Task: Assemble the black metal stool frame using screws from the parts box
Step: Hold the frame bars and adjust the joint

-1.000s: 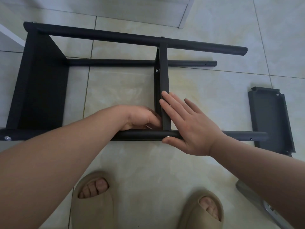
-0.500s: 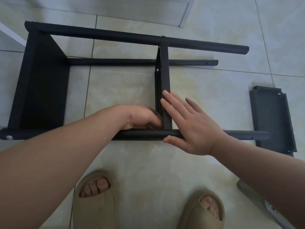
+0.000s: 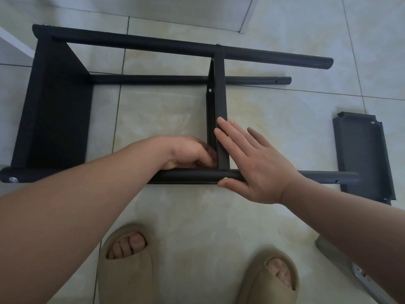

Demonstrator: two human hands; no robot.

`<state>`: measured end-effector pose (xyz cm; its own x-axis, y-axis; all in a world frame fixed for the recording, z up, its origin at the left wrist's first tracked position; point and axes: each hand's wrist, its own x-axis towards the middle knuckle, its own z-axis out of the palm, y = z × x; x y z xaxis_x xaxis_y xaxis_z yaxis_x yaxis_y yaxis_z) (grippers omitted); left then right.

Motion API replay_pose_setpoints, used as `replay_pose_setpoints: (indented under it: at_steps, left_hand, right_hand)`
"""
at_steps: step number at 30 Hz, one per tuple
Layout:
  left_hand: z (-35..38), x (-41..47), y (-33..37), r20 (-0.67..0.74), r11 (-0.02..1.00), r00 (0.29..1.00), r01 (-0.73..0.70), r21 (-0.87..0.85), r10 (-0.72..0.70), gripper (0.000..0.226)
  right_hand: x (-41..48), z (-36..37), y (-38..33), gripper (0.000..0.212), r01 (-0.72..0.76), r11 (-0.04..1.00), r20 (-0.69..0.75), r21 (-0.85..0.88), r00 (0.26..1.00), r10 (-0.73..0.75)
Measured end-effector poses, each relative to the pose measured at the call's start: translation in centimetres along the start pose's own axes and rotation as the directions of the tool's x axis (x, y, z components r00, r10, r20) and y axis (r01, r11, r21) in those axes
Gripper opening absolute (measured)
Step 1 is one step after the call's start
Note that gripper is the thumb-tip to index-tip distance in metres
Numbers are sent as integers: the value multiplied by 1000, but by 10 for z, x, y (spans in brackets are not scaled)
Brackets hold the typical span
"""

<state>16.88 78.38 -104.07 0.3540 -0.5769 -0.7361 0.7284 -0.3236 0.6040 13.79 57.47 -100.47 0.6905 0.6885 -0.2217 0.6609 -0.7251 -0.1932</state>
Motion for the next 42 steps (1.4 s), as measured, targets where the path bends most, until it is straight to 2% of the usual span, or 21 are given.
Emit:
replay_pose_setpoints:
  at_steps: [3, 6, 9, 12, 18, 23, 30, 35, 38, 42]
  left_hand:
    - [-1, 1, -1, 7, 999, 1000, -6, -34, 6, 24]
    - [-2, 1, -1, 40, 997, 999, -6, -82, 9, 40]
    - [0, 1, 0, -16, 1000, 1000, -18, -6, 18, 20]
    - [0, 0, 0, -9, 1000, 1000, 2, 2, -2, 28]
    - [-2, 0, -1, 22, 995, 1000, -1, -97, 3, 24]
    - [1, 0, 1, -36, 999, 999, -7, 32, 8, 16]
    - [0, -3, 2, 12, 997, 1000, -2, -80, 3, 24]
    - [4, -4, 5, -56, 998, 998, 6, 68, -2, 18]
    - [3, -2, 3, -63, 999, 998, 0, 41, 2, 27]
    - [1, 1, 1, -45, 999, 999, -29, -14, 28, 18]
  right_hand:
    - [0, 0, 0, 94, 2, 1000, -1, 0, 1000, -2]
    - [0, 0, 0, 94, 0, 1000, 5, 1, 1000, 0]
    - [0, 0, 0, 94, -2, 1000, 13, -6, 1000, 2]
    - [0, 0, 0, 95, -4, 1000, 15, -1, 1000, 4]
    - [1, 0, -1, 94, -3, 1000, 18, 3, 1000, 3]
    - [1, 0, 0, 94, -3, 1000, 10, 0, 1000, 3]
    - [0, 0, 0, 95, -2, 1000, 9, 3, 1000, 2]
    - [0, 0, 0, 95, -3, 1000, 14, -5, 1000, 3]
    - [0, 0, 0, 95, -3, 1000, 10, -2, 1000, 3]
    - [0, 1, 0, 94, -1, 1000, 2, 6, 1000, 1]
